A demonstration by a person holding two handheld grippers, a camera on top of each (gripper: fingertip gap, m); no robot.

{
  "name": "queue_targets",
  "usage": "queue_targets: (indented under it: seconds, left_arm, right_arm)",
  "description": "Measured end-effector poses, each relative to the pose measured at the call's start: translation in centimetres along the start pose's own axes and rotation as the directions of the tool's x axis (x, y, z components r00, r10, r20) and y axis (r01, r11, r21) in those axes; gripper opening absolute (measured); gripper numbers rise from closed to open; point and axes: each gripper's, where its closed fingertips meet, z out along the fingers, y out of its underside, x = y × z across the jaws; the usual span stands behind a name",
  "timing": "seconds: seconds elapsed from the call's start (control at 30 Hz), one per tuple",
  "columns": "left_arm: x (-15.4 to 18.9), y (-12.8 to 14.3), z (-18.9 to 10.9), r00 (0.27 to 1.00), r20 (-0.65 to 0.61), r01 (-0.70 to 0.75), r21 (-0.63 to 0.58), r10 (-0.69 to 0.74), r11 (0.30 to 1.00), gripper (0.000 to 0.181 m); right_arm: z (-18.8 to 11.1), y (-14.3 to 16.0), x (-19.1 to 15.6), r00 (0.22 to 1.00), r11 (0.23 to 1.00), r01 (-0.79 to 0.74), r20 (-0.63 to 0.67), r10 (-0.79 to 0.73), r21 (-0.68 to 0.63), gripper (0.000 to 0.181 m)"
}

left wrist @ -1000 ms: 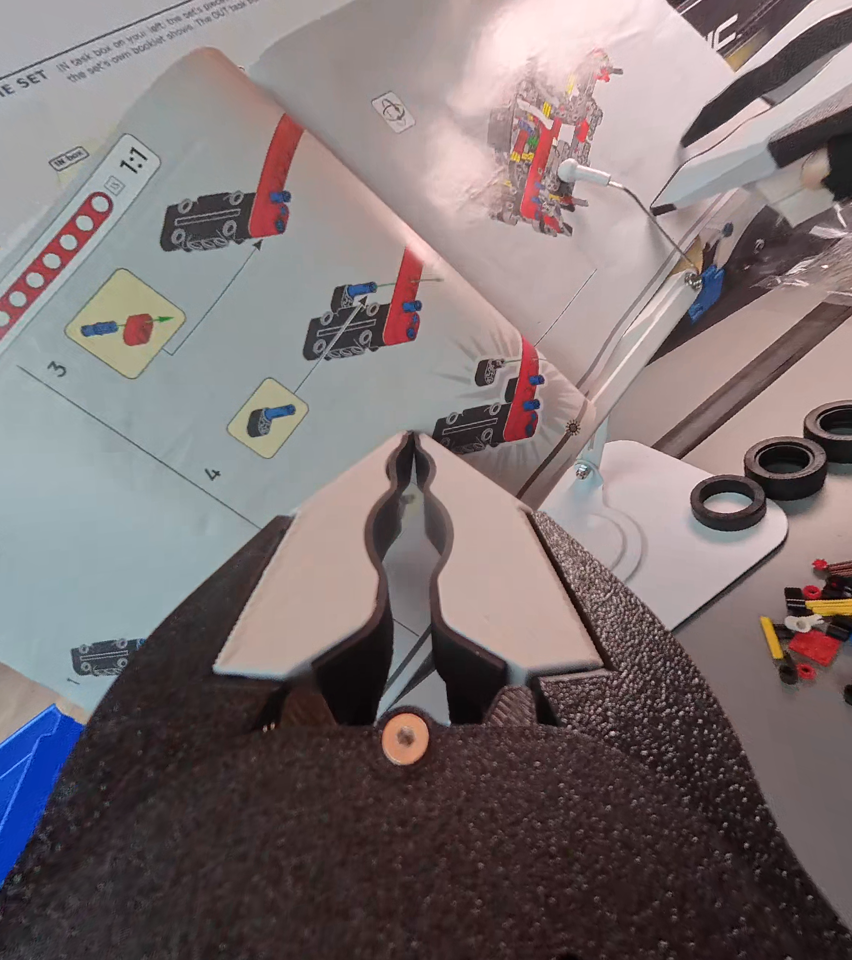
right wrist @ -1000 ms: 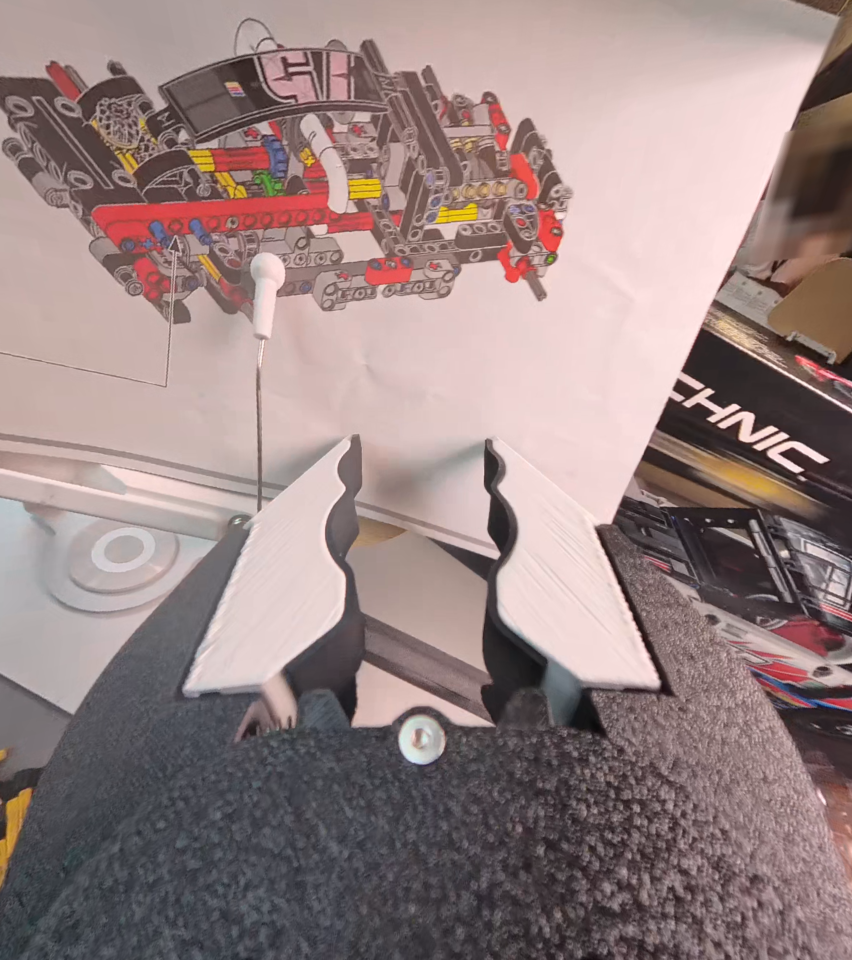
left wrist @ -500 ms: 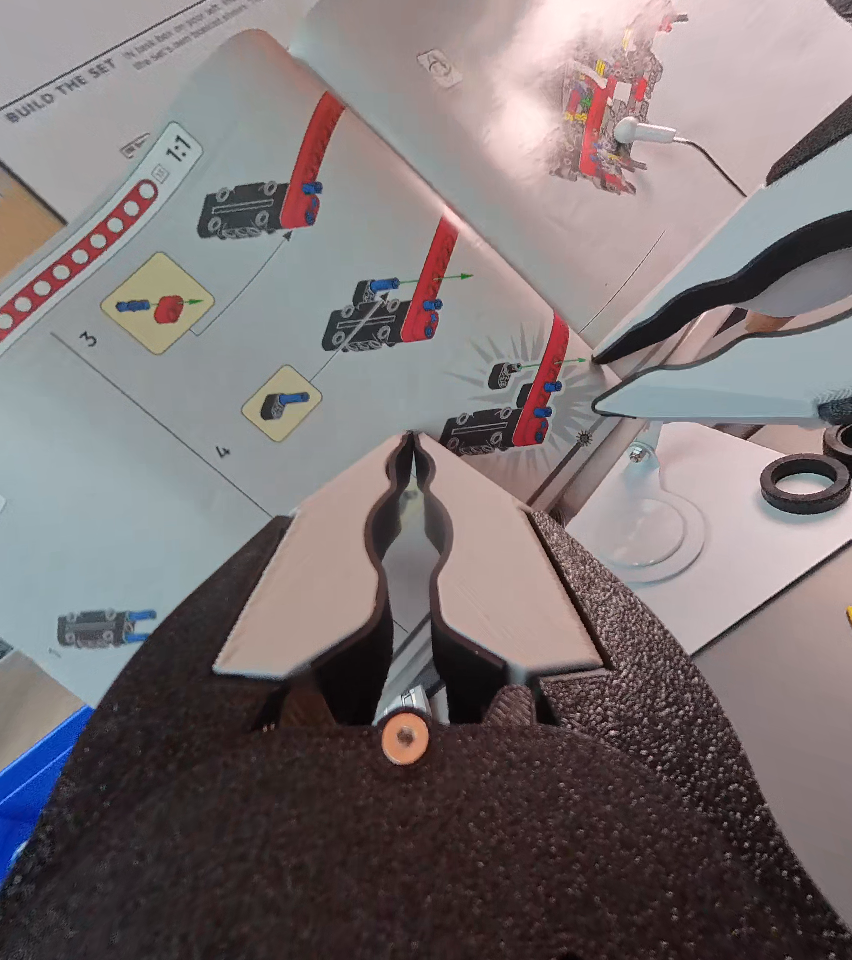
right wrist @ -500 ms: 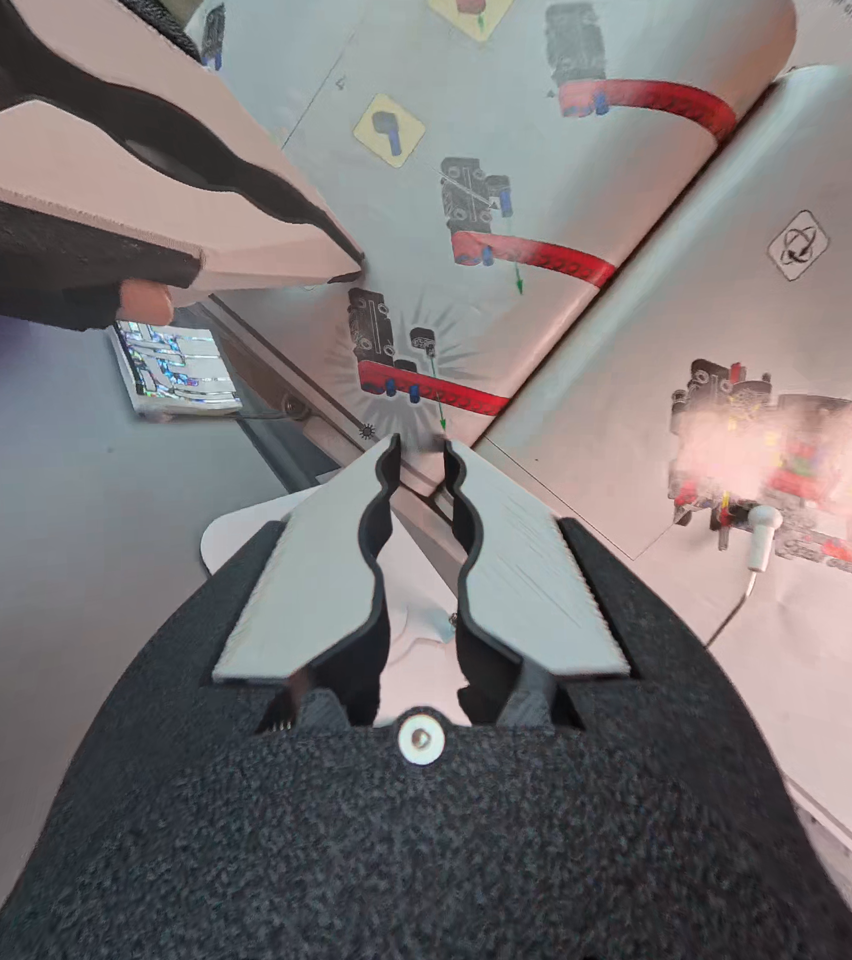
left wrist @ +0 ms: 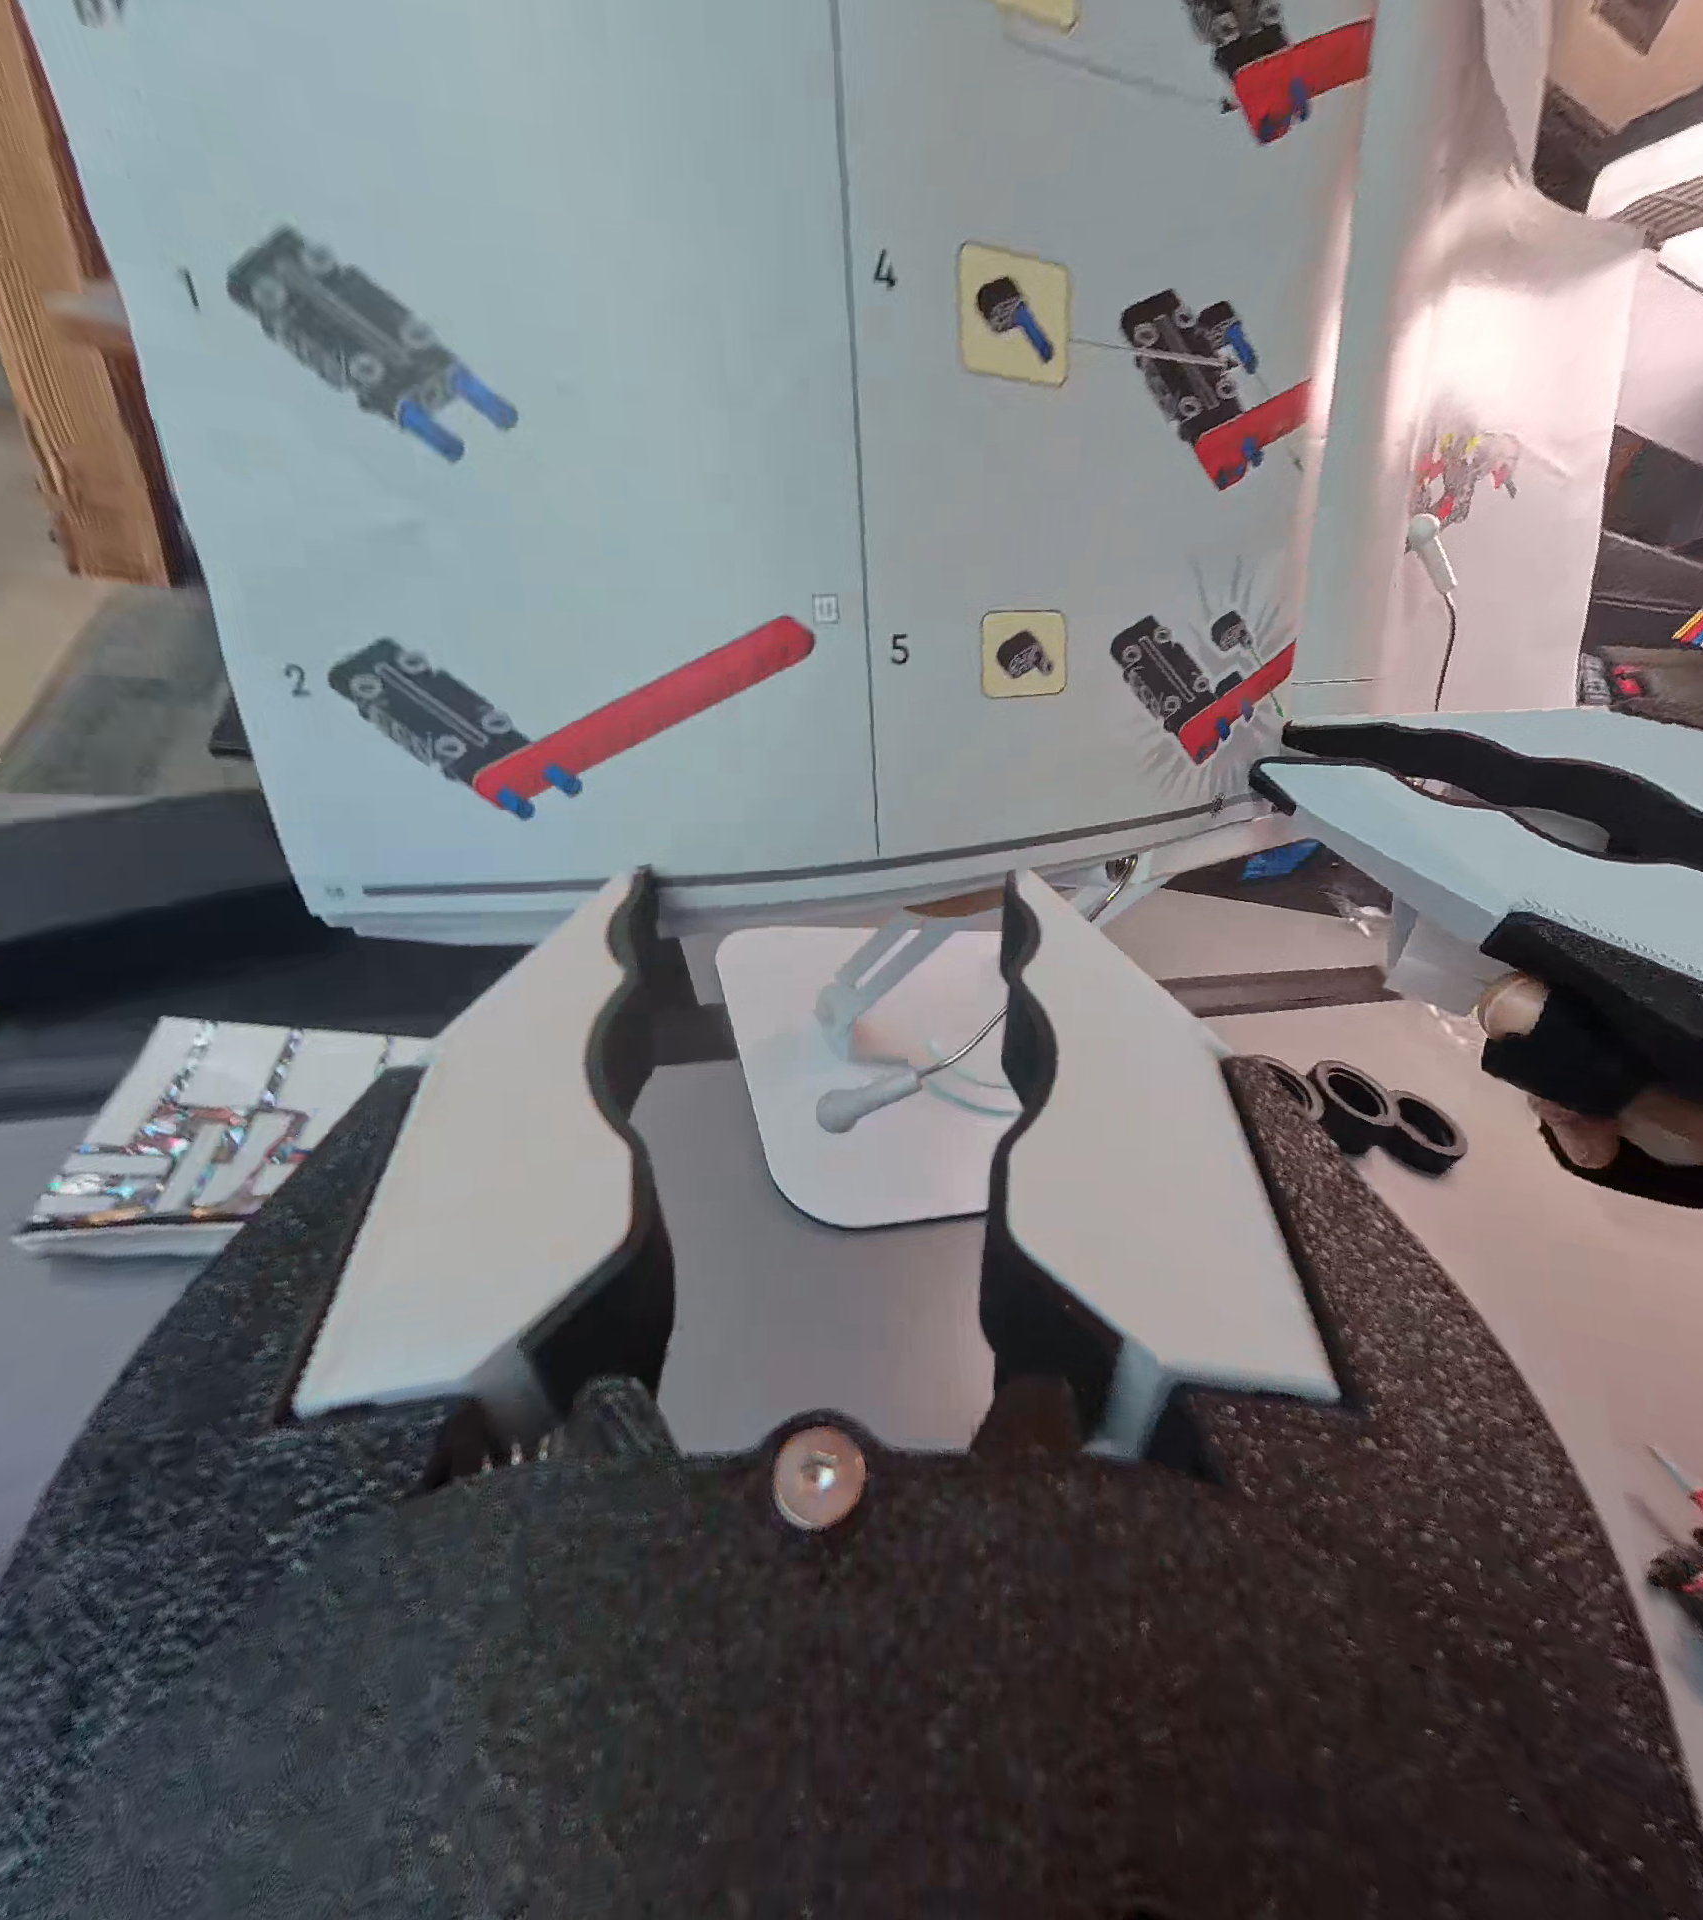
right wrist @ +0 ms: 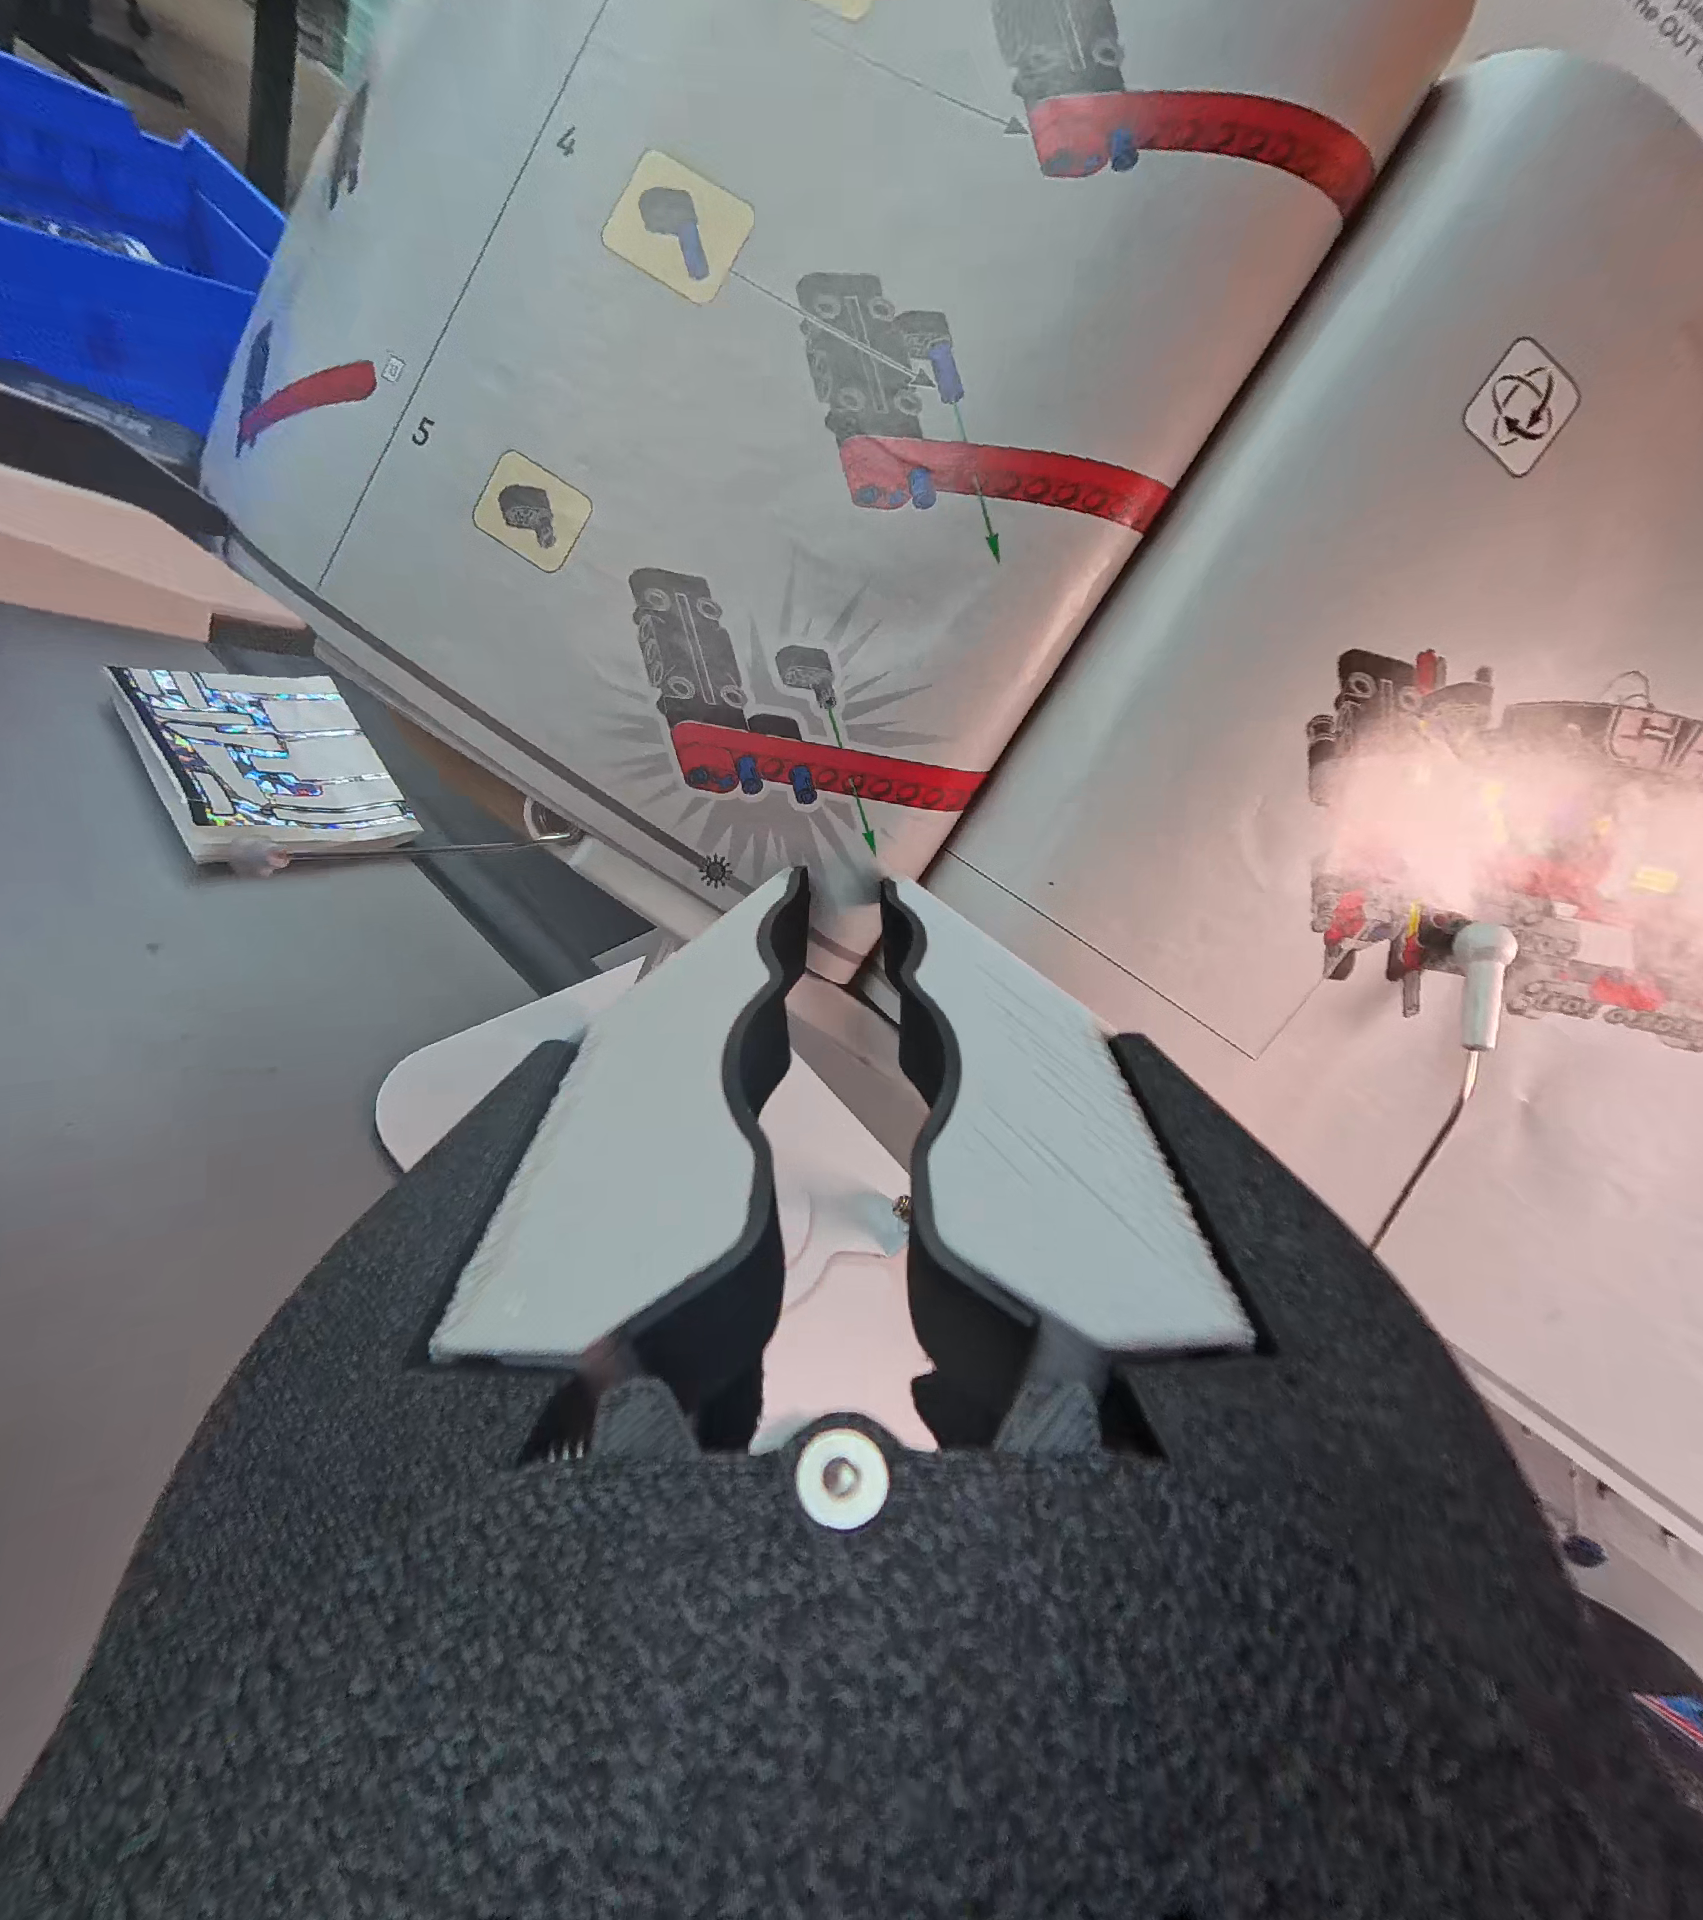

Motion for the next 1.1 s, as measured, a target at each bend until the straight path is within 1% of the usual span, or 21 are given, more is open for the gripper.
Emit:
queue_targets:
  seconds: [0.03, 0.07, 0.17, 0.27, 0.37, 0.53, 0.7, 0.83, 1.1]
  left_arm:
    - [-0.3, 0.3, 0.2, 0.998, 0.003, 0.055, -0.010, -0.055, 0.998, 0.073]
    - [-0.6, 0.5, 0.4, 0.995, 0.007, 0.100, -0.011, -0.099, 0.995, 0.076]
    - [-0.9, 0.3, 0.8, 0.991, 0.007, 0.132, 0.000, -0.132, 0.991, 0.082]
    - [-1.5, 0.0, 1.0, 0.995, 0.038, 0.090, 0.014, -0.090, 0.996, 0.082]
    - [-1.7, -0.5, 1.0, 0.997, 0.059, 0.051, 0.037, -0.053, 0.998, 0.078]
    - [-1.8, -0.5, 1.5, 0.998, 0.050, 0.040, 0.027, -0.041, 0.999, 0.074]
    - [-1.6, -0.7, 1.6, 0.999, 0.046, 0.013, 0.029, -0.014, 0.999, 0.069]
    - [-1.5, -0.8, 1.7, 0.999, 0.051, -0.014, 0.029, 0.012, 0.999, 0.065]
    - [-1.7, -1.1, 2.2, 0.998, 0.049, -0.047, 0.026, 0.046, 0.999, 0.064]
  right_arm:
    - [0.0, 0.1, 0.1, 1.000, 1.000, -0.014, 0.001, 0.014, -0.007, 0.015]
    - [-0.1, 0.1, 0.2, 1.000, 1.000, -0.030, 0.003, 0.030, -0.010, 0.016]
    - [-0.3, 0.1, 0.2, 0.999, 0.999, -0.050, 0.014, 0.050, -0.013, 0.018]
    - [-0.5, 0.1, 0.3, 0.999, 0.999, -0.031, 0.017, 0.032, -0.008, 0.018]
    - [-0.5, 0.2, 0.3, 0.999, 0.999, -0.037, 0.021, 0.037, -0.006, 0.019]
    - [-0.5, 0.2, 0.2, 0.999, 0.999, -0.049, 0.017, 0.049, 0.009, 0.018]
    - [-0.5, 0.2, 0.2, 0.995, 0.995, -0.094, 0.028, 0.093, 0.024, 0.019]
    - [-0.7, 0.6, 0.2, 0.994, 0.994, -0.109, 0.032, 0.108, 0.025, 0.022]
    - [-1.4, 2.2, -0.3, 0.997, 0.999, -0.049, 0.052, 0.048, 0.003, 0.030]
